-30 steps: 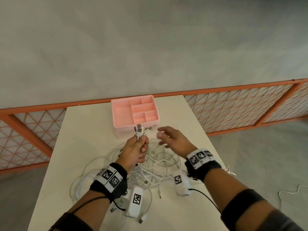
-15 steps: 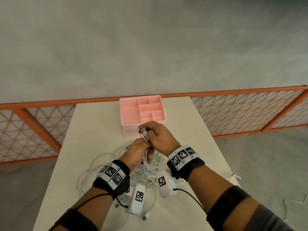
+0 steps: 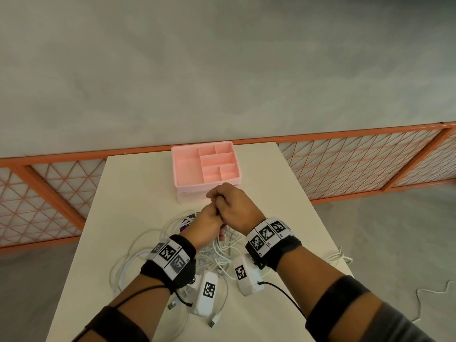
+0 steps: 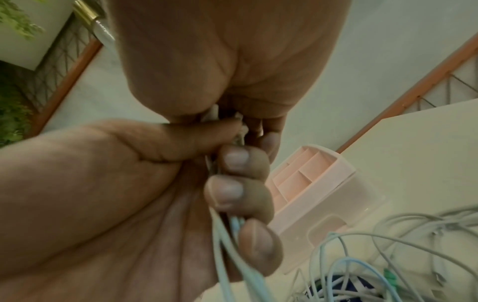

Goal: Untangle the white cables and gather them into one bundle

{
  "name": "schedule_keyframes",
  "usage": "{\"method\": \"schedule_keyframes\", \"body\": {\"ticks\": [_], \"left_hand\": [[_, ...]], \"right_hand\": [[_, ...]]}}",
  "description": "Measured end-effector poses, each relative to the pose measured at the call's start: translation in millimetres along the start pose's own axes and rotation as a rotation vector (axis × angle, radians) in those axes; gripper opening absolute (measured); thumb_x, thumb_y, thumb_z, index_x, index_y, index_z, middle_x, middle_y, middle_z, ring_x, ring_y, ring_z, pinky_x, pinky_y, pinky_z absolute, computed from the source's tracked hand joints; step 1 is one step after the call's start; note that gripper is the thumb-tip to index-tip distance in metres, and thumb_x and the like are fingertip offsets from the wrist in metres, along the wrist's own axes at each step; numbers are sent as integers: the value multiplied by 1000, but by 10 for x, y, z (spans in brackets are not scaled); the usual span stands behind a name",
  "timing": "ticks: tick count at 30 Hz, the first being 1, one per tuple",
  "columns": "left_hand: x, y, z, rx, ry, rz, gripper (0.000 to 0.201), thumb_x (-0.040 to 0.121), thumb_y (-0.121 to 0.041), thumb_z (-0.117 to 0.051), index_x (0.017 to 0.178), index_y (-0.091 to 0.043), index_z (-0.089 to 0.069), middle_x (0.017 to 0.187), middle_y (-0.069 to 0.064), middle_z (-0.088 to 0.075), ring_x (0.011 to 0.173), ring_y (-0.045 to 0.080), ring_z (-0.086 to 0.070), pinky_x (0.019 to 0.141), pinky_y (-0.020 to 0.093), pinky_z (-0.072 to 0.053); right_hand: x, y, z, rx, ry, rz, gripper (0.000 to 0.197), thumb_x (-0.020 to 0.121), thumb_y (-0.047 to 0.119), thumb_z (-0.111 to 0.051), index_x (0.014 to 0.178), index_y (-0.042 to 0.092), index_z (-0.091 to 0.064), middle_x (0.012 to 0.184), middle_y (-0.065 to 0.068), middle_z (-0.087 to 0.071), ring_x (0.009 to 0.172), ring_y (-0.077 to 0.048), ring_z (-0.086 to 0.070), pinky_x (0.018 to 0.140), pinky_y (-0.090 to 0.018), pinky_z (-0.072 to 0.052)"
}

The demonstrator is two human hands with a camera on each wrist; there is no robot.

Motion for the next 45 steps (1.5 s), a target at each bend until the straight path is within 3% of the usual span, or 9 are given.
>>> {"method": "schedule_keyframes", "body": {"ticks": [5,10,12,15,20,27,33,40,45], "left_hand": [[-12,-61,11,63,-33,-41,22,102,-2,-35,95,1,-56,66,15,-53,55,23,-51,48,25,-44],[4,-56,171,-673,-196,4,16,102,-6,-44,98,-2,-60,71,11,-52,62,23,-53,59,35,-48],[25,-78,233,-882,-197,16,9,101,-9,-50,92,-9,-53,69,5,-49,60,20,-52,64,36,-48],[74,-70,334,-905,-249,-11,9,102,-9,-48,93,-11,-51,65,3,-46,60,19,-51,68,39,-51],[50,29,328,-728,-292,-41,13,102,-13,-52,99,-3,-60,81,10,-68,81,25,-67,68,36,-54],[-7,177,132,-705,-311,34,24,105,-11,-42,103,-5,-66,78,6,-56,77,19,-57,62,25,-48],[-74,239,28,-715,-242,77,27,105,-12,-40,118,-2,-62,110,19,-72,86,21,-67,61,28,-47],[-38,169,78,-756,-297,52,20,106,-14,-40,105,-4,-57,88,17,-70,89,32,-66,68,34,-51],[28,157,113,-767,-365,53,15,105,-12,-42,95,-8,-52,65,2,-48,70,21,-57,50,22,-48]], "right_hand": [[-47,38,-56,85,18,88,44,103,27,-44,146,19,-42,145,0,-46,128,-12,-47,110,-30,-38],[-69,-179,-176,432,9,-121,85,80,69,-56,151,34,-22,142,3,-46,113,-17,-63,95,-38,-54],[-118,-286,-314,459,166,-167,68,81,57,-66,135,24,-43,105,-5,-67,82,-20,-71,77,-39,-59],[-180,-369,-359,201,213,-105,23,96,38,-59,92,15,-61,64,2,-60,55,-11,-54,62,-32,-47],[-162,-398,-285,93,124,-81,35,103,33,-46,85,8,-64,62,9,-52,56,-5,-48,64,-29,-42],[-257,-417,-400,44,186,-110,37,104,31,-43,87,4,-62,69,2,-57,67,-13,-54,71,-31,-43],[-255,-502,-407,187,126,-161,37,104,29,-44,68,25,-53,61,11,-52,51,7,-49,62,-18,-37],[-258,-475,-425,49,202,-130,31,104,34,-41,94,10,-59,79,3,-59,80,-17,-57,79,-33,-45],[-266,-485,-492,-123,200,-53,35,105,38,-35,101,9,-55,92,-14,-66,86,-27,-62,79,-40,-48]]}}
Point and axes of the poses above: each hand's wrist, its own x-axis towards the middle knuckle, its own z-axis out of the back of the hand, y = z × x, the point moved 4 cm from there along x, towards the middle knuckle
